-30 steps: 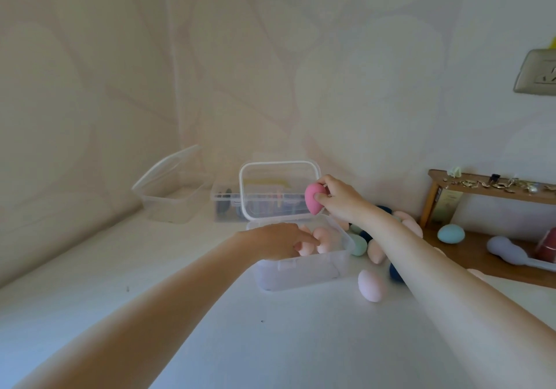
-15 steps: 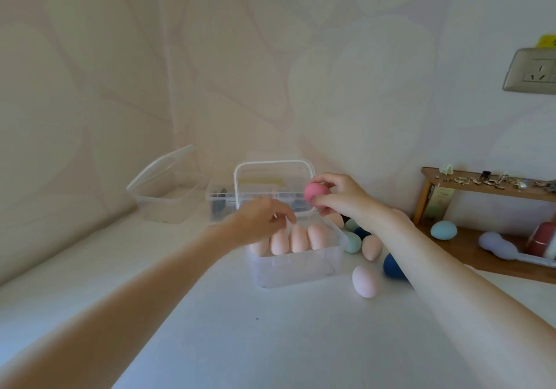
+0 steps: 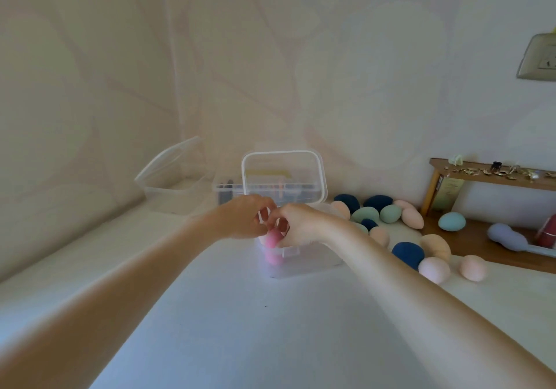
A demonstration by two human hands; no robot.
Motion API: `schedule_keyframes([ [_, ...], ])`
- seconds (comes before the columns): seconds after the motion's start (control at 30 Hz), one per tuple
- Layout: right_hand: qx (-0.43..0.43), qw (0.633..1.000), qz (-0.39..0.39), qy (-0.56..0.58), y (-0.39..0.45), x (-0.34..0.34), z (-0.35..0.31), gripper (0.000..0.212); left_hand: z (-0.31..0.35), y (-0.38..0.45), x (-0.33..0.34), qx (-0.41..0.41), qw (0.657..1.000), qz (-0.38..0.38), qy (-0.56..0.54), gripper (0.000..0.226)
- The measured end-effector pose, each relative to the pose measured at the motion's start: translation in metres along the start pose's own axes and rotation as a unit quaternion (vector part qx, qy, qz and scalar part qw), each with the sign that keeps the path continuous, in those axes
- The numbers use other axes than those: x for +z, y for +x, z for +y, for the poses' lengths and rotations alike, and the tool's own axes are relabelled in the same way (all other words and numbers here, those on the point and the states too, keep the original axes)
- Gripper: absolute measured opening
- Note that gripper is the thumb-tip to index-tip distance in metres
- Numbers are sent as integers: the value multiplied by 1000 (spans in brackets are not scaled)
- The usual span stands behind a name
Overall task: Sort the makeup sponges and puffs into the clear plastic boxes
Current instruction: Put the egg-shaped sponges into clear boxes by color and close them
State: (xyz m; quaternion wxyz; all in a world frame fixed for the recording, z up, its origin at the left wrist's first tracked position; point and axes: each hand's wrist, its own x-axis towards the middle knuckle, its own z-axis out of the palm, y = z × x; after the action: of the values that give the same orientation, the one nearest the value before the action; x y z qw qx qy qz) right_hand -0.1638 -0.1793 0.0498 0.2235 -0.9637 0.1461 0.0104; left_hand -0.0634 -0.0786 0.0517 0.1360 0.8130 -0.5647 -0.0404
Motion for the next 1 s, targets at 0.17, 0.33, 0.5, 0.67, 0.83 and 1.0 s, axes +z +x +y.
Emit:
schedule_keyframes([
  [0.17, -14, 999, 42, 23, 5, 6, -1, 23, 2, -2, -1, -3, 999, -29, -21, 32],
  [0.33, 7, 998, 21, 56, 4, 5, 1, 27, 3, 1, -1, -11, 999, -39, -25, 42],
  [0.5, 44, 988, -10, 145, -13, -20, 3, 21, 9, 9, 2, -24, 997, -68, 27, 38],
  [0.67, 61, 991, 64, 101, -31, -51, 16, 17, 16, 10, 5, -35, 996, -65, 54, 31],
  [0.83, 179, 983, 16, -38, -53, -70, 33, 12, 23, 12, 10, -34, 991, -63, 111, 24],
  [1.0, 297, 946, -66, -108, -61, -59, 53, 14, 27, 12, 15, -37, 988, -49, 141, 28],
])
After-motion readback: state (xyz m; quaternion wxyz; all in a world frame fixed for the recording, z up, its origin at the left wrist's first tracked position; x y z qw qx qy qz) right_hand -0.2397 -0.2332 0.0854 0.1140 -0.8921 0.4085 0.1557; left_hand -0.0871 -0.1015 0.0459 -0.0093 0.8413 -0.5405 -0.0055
